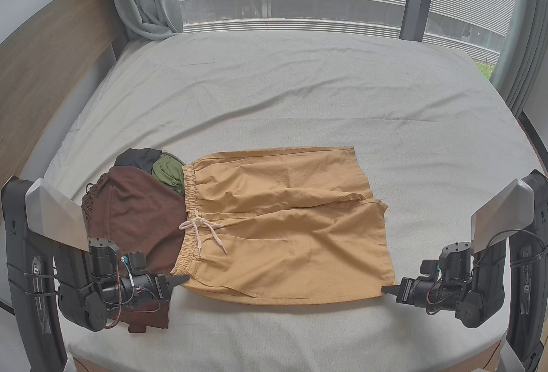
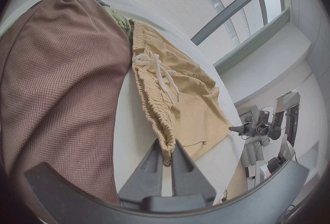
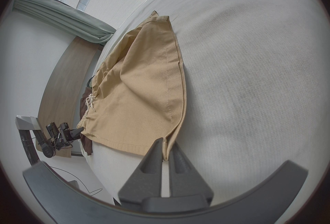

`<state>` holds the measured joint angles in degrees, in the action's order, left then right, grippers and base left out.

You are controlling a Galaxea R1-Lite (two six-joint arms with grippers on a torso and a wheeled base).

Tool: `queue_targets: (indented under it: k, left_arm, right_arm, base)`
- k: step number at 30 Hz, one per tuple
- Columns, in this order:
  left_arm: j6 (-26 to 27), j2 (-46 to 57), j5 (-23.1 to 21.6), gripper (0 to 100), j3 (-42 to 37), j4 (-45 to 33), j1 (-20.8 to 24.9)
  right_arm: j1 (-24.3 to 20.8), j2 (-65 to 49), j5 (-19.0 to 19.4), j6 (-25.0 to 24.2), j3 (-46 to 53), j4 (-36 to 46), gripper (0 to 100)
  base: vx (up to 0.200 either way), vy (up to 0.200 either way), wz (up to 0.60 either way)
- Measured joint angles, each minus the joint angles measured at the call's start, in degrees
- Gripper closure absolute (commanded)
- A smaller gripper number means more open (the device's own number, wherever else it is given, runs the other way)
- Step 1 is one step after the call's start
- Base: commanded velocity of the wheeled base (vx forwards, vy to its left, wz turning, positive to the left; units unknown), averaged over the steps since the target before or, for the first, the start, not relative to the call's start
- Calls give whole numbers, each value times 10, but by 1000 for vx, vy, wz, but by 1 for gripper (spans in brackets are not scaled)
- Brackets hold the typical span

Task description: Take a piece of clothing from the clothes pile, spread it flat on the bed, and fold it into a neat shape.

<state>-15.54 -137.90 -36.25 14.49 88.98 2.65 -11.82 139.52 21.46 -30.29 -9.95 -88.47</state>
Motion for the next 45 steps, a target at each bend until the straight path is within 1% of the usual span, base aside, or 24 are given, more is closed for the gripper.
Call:
queue_targets:
  k: [9,13,19,27,32,33,39,40,45]
  left_arm:
    - [25,-1,-12,100,-5,0,-10]
    - [28,-1,-21,100,-12,0,-14]
    - [53,-2,-32,100,-20,0,-23]
    - [76,-3,-34,100,-37,0,-27]
    - [80,-8,-35,100,-42,0,-29]
    - [80,-9,-35,0,-42,0,-29]
    - [90,-12,-35,0,-47,0,-30]
    - [90,-13,-35,0,-45,0,-30]
    - [89,-16,-38,0,-39,0,-30]
  right_arm:
    - [-6,-27,0,0,54,0,100]
    - [-8,-28,0,1,60,1,100]
    - [-11,-26,0,2,63,1,100]
    - [-11,-21,0,4,63,0,100]
    - [-10,-20,0,5,63,0,100]
    - [-10,-19,0,5,63,0,100]
    - [-10,-18,0,5,63,0,100]
    - [-10,-17,0,5,63,0,0]
    - [-9,-16,0,7,60,0,0]
  base:
    - [0,0,0]
    - [0,0,0]
    - [0,0,0]
    - [0,0,0]
    - [0,0,0]
    - [0,0,0]
    - [0,0,0]
    - [0,0,0]
    - [0,0,0]
